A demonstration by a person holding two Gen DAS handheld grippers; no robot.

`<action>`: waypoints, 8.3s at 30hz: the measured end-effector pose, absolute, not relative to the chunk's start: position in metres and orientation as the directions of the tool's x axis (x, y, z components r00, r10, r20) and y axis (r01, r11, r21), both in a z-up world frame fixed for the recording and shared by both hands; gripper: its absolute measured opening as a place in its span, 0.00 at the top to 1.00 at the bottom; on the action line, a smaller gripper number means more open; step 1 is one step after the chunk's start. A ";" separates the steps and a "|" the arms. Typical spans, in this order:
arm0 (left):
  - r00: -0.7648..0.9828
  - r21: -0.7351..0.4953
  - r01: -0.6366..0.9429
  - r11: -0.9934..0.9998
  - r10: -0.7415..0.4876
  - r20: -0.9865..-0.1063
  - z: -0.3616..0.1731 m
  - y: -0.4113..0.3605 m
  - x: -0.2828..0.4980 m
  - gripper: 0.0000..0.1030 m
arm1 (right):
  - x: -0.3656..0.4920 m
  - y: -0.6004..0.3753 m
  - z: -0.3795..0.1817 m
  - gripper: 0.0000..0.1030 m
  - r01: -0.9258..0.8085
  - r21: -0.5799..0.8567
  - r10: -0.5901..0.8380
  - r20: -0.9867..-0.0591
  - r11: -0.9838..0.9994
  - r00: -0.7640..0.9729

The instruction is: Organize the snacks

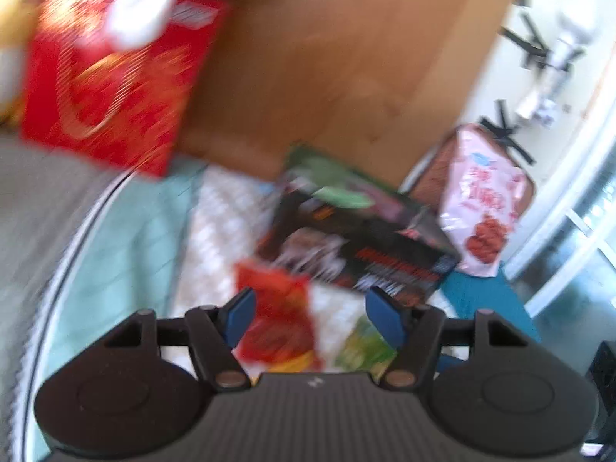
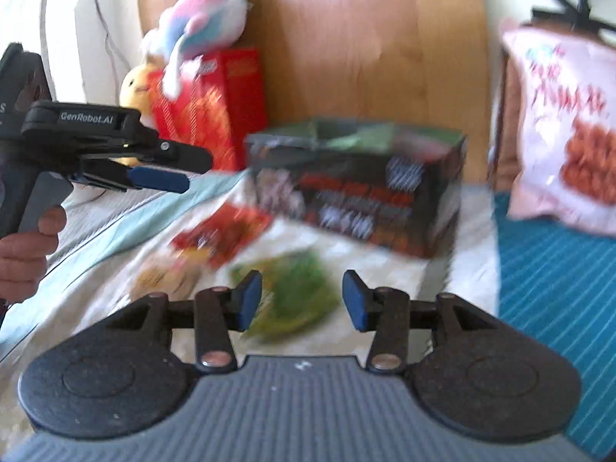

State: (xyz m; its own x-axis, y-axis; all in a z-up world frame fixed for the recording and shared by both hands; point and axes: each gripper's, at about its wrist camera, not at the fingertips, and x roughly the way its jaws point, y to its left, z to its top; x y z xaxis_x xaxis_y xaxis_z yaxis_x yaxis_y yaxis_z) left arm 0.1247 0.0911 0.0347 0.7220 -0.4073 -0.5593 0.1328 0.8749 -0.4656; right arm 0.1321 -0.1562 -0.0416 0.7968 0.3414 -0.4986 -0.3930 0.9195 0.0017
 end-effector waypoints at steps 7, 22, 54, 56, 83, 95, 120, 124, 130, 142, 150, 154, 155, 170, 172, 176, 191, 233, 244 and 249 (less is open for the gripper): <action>0.690 -0.512 0.095 0.854 -0.427 -0.584 0.020 0.106 0.102 0.36 | 0.112 -0.103 -0.042 0.47 -0.559 0.014 0.479 -0.533 0.829 0.697; 0.583 -0.667 0.085 0.740 -0.580 -0.569 -0.004 0.105 0.168 0.48 | 0.200 -0.098 -0.055 0.65 -0.461 0.136 0.451 -0.567 0.877 0.689; 0.657 -0.612 0.344 0.712 -0.648 -0.385 0.085 0.031 0.213 0.78 | 0.177 -0.132 -0.007 0.71 -0.270 0.011 0.268 -0.170 0.963 0.948; 0.690 -0.546 0.292 0.785 -0.569 -0.448 0.074 0.017 0.236 0.77 | 0.187 -0.147 -0.006 0.71 -0.168 0.020 0.170 -0.120 0.985 0.978; 0.727 -0.491 0.128 0.862 -0.418 -0.545 0.043 0.096 0.069 0.65 | 0.133 -0.140 -0.014 0.54 -0.369 0.122 0.389 -0.321 0.921 0.864; 0.619 -0.573 0.128 0.809 -0.517 -0.591 0.011 0.082 0.061 0.46 | 0.092 -0.063 -0.055 0.28 -0.589 -0.194 0.404 -0.561 0.784 0.723; 0.608 -0.540 0.129 0.832 -0.497 -0.619 0.018 0.096 0.034 0.46 | 0.073 -0.093 -0.044 0.34 -0.594 -0.086 0.473 -0.519 0.800 0.712; 0.619 -0.427 0.129 0.895 -0.409 -0.670 0.018 0.068 0.035 0.46 | 0.083 -0.092 -0.063 0.34 -0.587 -0.093 0.438 -0.576 0.804 0.691; 0.689 -0.279 0.090 0.956 -0.262 -0.676 0.015 0.041 0.025 0.42 | 0.078 -0.082 -0.072 0.33 -0.568 -0.145 0.403 -0.566 0.810 0.719; 0.727 -0.262 0.072 0.962 -0.230 -0.646 0.011 0.038 0.017 0.39 | 0.076 -0.086 -0.069 0.16 -0.542 -0.136 0.380 -0.573 0.829 0.726; 0.750 -0.207 0.094 0.974 -0.206 -0.629 0.007 0.029 0.015 0.25 | 0.076 -0.086 -0.069 0.11 -0.542 -0.131 0.379 -0.579 0.830 0.721; 0.766 -0.174 0.103 0.979 -0.190 -0.615 0.004 0.024 0.014 0.18 | 0.076 -0.087 -0.069 0.11 -0.545 -0.125 0.384 -0.581 0.829 0.718; 0.768 -0.168 0.102 0.980 -0.185 -0.613 0.004 0.023 0.014 0.17 | 0.076 -0.087 -0.069 0.10 -0.545 -0.124 0.384 -0.582 0.829 0.717; 0.771 -0.156 0.093 0.983 -0.170 -0.614 0.002 0.024 0.015 0.09 | 0.076 -0.086 -0.069 0.10 -0.545 -0.126 0.383 -0.583 0.829 0.717; 0.771 -0.157 0.091 0.983 -0.169 -0.613 0.002 0.024 0.015 0.08 | 0.076 -0.086 -0.069 0.10 -0.546 -0.126 0.383 -0.583 0.829 0.717; 0.772 -0.154 0.083 0.985 -0.161 -0.615 0.001 0.025 0.015 0.03 | 0.076 -0.086 -0.069 0.10 -0.546 -0.126 0.384 -0.583 0.828 0.716; 0.773 -0.148 0.077 0.986 -0.153 -0.615 0.001 0.025 0.013 0.00 | 0.076 -0.087 -0.070 0.09 -0.546 -0.127 0.383 -0.584 0.828 0.716; 0.812 -0.246 -0.056 0.968 -0.100 -0.575 0.006 0.058 -0.005 0.00 | 0.065 -0.093 -0.069 0.05 -0.497 -0.121 0.349 -0.571 0.859 0.743; 0.813 -0.203 -0.043 0.978 -0.084 -0.576 0.005 0.049 -0.003 0.00 | 0.066 -0.092 -0.069 0.03 -0.501 -0.113 0.355 -0.574 0.858 0.738; 0.815 -0.176 -0.044 0.983 -0.067 -0.576 0.006 0.044 -0.004 0.00 | 0.065 -0.092 -0.069 0.03 -0.501 -0.112 0.356 -0.574 0.858 0.738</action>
